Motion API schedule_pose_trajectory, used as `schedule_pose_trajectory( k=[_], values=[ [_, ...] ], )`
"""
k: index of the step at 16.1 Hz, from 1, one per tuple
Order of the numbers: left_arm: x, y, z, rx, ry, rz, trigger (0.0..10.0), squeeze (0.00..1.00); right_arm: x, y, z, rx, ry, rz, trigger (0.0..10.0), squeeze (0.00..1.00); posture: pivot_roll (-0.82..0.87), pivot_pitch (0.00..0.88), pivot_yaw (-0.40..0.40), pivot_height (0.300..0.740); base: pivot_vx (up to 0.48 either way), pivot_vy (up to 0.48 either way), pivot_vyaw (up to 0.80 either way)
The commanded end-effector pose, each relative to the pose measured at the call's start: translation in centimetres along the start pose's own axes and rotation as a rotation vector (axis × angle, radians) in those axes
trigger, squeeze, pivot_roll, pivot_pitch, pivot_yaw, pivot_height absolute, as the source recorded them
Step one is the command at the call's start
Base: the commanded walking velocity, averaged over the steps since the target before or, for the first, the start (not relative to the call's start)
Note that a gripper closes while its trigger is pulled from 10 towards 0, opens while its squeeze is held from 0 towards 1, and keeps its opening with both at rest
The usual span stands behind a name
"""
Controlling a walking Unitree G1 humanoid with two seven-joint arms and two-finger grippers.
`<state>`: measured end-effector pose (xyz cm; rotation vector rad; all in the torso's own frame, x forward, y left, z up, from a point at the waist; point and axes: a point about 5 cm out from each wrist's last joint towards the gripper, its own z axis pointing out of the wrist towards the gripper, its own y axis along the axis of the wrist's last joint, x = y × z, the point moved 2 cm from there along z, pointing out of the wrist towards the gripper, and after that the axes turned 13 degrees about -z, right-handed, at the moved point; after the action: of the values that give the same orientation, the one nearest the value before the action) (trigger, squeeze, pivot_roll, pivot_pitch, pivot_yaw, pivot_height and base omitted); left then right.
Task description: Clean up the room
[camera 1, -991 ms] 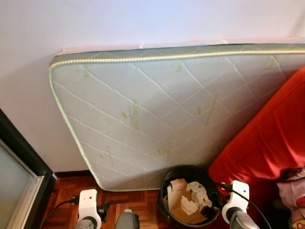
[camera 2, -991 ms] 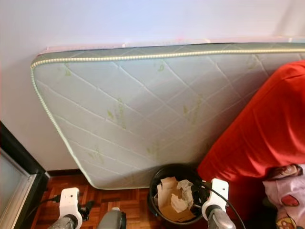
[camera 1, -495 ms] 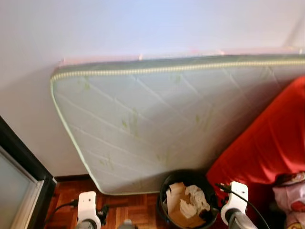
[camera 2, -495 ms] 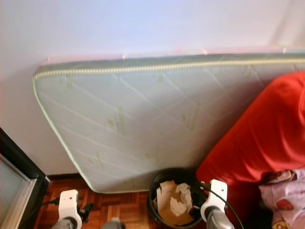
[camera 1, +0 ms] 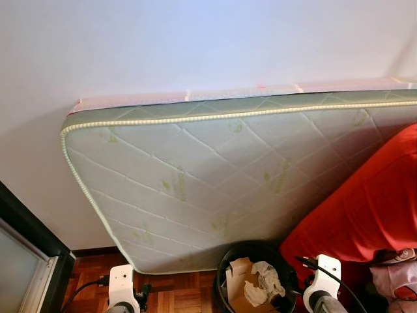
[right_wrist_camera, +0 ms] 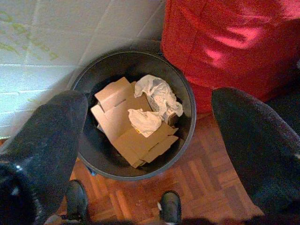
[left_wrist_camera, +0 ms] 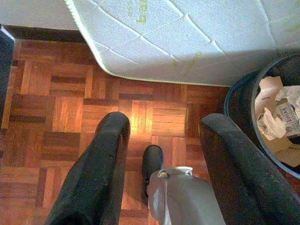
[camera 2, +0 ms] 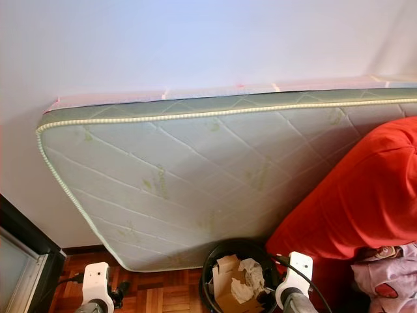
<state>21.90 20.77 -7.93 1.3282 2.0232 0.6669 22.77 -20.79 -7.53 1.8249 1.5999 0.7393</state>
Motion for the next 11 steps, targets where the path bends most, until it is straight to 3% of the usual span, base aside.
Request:
schedule_pose_trajectory(
  k=[1, 4, 11],
  values=[
    [0.3, -0.8, -0.2, 0.039, 0.012, 0.015, 10.0, 0.00, 0.2, -0.6, -0.1, 0.018, 0.001, 0.006, 10.0, 0.00, 0.11, 0.000, -0.008, 0.740, 0.000, 0.000, 0.00],
    [0.1, -1.0, -0.1, 0.049, 0.011, 0.019, 10.0, 0.00, 0.4, -1.0, -0.2, 0.036, 0.007, -0.010, 10.0, 0.00, 0.11, 0.000, -0.005, 0.740, 0.000, 0.000, 0.00],
    [1.4, -2.4, -0.8, 0.099, 0.049, 0.011, 10.0, 0.00, -0.8, -3.1, -0.9, 0.121, -0.017, -0.040, 10.0, 0.00, 0.09, 0.000, -0.006, 0.740, 0.000, 0.000, -0.72]
  ],
)
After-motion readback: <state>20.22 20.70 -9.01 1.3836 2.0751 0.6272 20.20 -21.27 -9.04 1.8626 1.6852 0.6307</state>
